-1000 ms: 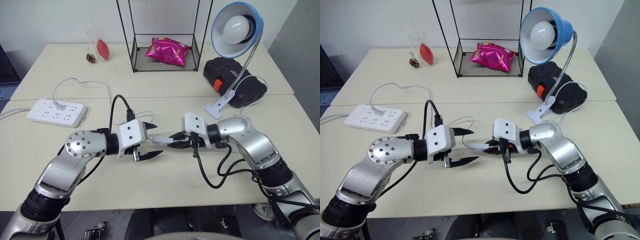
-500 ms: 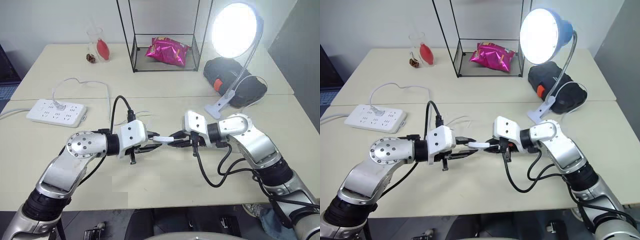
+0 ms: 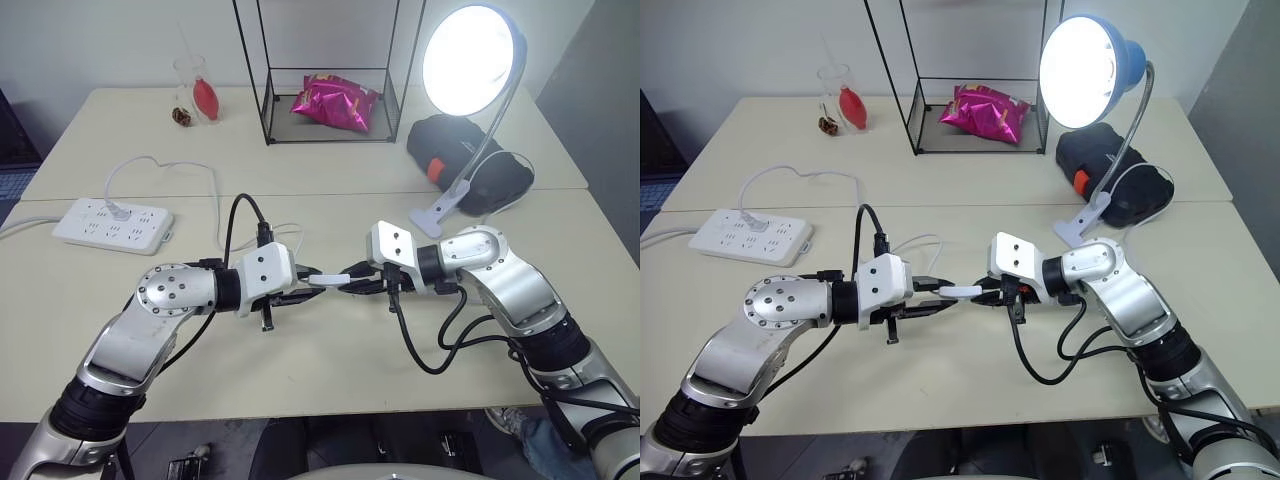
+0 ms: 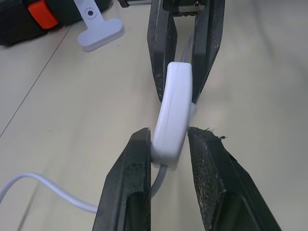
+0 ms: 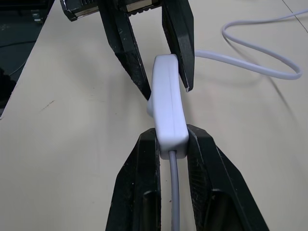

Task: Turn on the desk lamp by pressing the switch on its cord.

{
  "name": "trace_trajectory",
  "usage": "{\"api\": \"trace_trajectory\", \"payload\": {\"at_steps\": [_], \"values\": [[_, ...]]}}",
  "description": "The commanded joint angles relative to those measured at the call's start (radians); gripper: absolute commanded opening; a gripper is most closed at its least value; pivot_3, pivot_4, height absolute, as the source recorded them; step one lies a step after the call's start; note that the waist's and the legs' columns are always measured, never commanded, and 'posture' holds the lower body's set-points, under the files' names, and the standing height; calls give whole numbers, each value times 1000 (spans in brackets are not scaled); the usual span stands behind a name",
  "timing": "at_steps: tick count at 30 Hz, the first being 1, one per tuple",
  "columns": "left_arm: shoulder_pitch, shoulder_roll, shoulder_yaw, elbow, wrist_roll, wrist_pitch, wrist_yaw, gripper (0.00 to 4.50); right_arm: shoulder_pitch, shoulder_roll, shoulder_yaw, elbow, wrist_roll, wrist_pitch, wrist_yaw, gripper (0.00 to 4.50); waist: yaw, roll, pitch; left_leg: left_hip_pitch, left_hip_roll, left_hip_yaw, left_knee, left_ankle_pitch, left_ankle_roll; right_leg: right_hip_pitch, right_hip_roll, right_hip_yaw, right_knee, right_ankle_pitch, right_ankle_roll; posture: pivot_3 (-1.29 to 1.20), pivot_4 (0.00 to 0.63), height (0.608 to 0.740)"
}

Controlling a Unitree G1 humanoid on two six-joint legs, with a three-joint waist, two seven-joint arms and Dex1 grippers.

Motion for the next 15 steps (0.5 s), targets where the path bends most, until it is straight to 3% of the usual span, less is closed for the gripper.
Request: {"api": "trace_trajectory", "payload": {"at_steps": [1,9,15], "values": [[-9,9,26,-8,12,-45,-6,2097,-18,15,-4,-42,37,-4,7,373,0,0,0,0,0,0,0,0,0,0,0,0,0,0,0,0,150,740],[10,11,110,-27,-35,-62,-5,3744,-27,21,7,2,28,-33,3,373,1,0,0,0,0,0,0,0,0,0,0,0,0,0,0,0,150,740],[99,44,248,-108,-126,13,-1,3779,-67,60,22,194,-33,-161,-22,373,-2,0,0,0,1,0,0,0,0,0,-1,0,0,0,0,0,150,740]]}}
